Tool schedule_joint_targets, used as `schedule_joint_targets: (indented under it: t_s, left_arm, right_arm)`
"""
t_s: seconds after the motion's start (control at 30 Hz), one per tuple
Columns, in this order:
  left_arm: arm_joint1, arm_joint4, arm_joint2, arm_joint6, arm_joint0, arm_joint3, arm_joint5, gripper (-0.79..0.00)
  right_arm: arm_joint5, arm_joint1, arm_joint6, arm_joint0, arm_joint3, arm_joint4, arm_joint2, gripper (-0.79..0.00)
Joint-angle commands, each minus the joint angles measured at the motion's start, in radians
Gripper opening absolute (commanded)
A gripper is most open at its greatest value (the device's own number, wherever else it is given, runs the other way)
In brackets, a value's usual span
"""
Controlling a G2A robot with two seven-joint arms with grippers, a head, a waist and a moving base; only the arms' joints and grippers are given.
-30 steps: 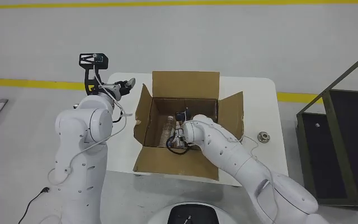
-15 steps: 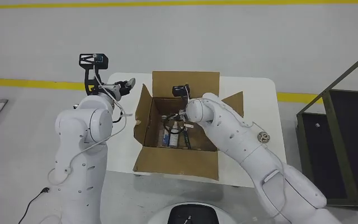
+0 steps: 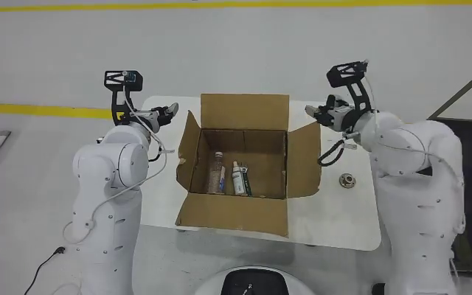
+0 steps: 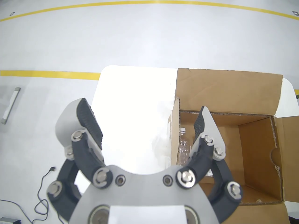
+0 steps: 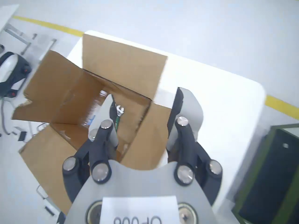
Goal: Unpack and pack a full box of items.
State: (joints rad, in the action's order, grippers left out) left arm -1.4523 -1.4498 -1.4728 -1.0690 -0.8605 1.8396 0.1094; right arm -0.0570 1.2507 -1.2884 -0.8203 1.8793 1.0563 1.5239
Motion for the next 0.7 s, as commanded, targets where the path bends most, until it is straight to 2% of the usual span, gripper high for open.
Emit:
schedule_joint_targets:
  t_s: [0.0,0.2,0.23,0.33,0.37,0.53,0.67]
  left_arm:
    - [0.000,0.000,0.000,0.000,0.000,0.000,0.000,0.000]
    - [0.000,0.000,0.000,0.000,0.000,0.000,0.000,0.000]
    - [0.000,0.000,0.000,0.000,0.000,0.000,0.000,0.000]
    - [0.000,0.000,0.000,0.000,0.000,0.000,0.000,0.000]
    - [0.000,0.000,0.000,0.000,0.000,0.000,0.000,0.000]
    - [0.000,0.000,0.000,0.000,0.000,0.000,0.000,0.000]
    - [0.000,0.000,0.000,0.000,0.000,0.000,0.000,0.000]
  right_arm:
    - [-0.046,-0.015,-0.052,-0.040,0.035,0.084,0.065,-0.785]
    - [-0.156,-0.047,-0.215,-0.125,-0.017,0.132,0.209,-0.782]
    - [-0.172,-0.051,-0.244,-0.132,-0.039,0.134,0.221,-0.699]
    - [-0.206,-0.064,-0.247,-0.160,-0.128,0.162,0.234,-0.536]
    - [-0.213,-0.068,-0.247,-0.165,-0.155,0.167,0.230,-0.453]
    - [-0.196,-0.078,-0.247,-0.158,-0.279,0.176,0.172,-0.468]
    - [-0.192,-0.080,-0.247,-0.129,-0.350,0.173,0.104,-0.406]
